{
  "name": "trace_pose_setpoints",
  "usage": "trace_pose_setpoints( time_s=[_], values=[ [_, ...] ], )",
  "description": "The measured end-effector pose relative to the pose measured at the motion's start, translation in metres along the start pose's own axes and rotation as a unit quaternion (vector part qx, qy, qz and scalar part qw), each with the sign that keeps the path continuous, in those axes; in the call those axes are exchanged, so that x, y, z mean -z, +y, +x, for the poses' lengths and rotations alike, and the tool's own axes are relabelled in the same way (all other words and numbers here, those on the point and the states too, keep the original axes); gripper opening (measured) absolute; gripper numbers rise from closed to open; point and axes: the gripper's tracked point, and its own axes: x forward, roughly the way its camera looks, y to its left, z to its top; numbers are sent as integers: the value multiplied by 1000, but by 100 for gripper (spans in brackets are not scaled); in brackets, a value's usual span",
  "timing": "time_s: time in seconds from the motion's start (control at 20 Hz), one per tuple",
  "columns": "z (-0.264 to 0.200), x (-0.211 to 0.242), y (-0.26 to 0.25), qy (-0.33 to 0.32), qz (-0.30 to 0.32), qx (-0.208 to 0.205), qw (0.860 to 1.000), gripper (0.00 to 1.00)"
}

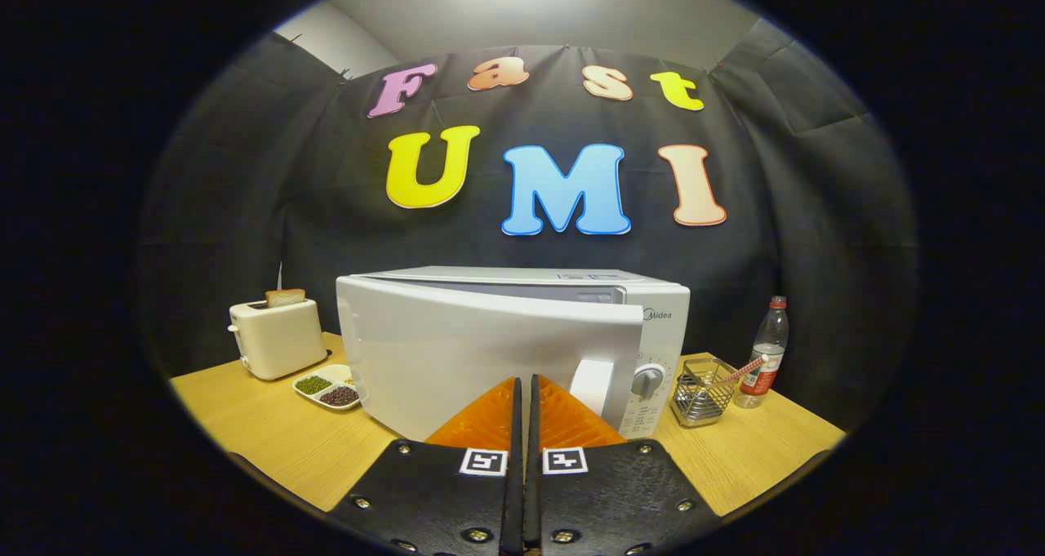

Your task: Open the microwave, put the food inside, and close the microwave door.

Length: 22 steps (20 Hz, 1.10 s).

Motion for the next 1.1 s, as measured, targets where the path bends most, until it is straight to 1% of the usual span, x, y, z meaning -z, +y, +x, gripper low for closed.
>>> trace_pose_setpoints(
  time_s=[0.15, 0.5, 0.6, 0.65, 0.7, 0.85, 0.9, 0.95, 1.1],
  values=[
    [21, -7, -9, -11, -18, 19, 1000, 2],
    [69, 7, -19, 25, -1, 46, 999, 2],
    [79, 10, -21, 30, -6, 54, 998, 2],
    [83, 15, -20, 42, -4, 54, 998, 2],
    [84, 10, -19, 31, -5, 56, 998, 2],
    [91, 11, -20, 32, -19, 63, 997, 5],
    [92, 22, -22, 51, -2, 61, 997, 5],
    [89, 11, -22, 44, 15, 65, 997, 8],
    [89, 21, -20, 68, 28, 59, 996, 6]
  ],
)
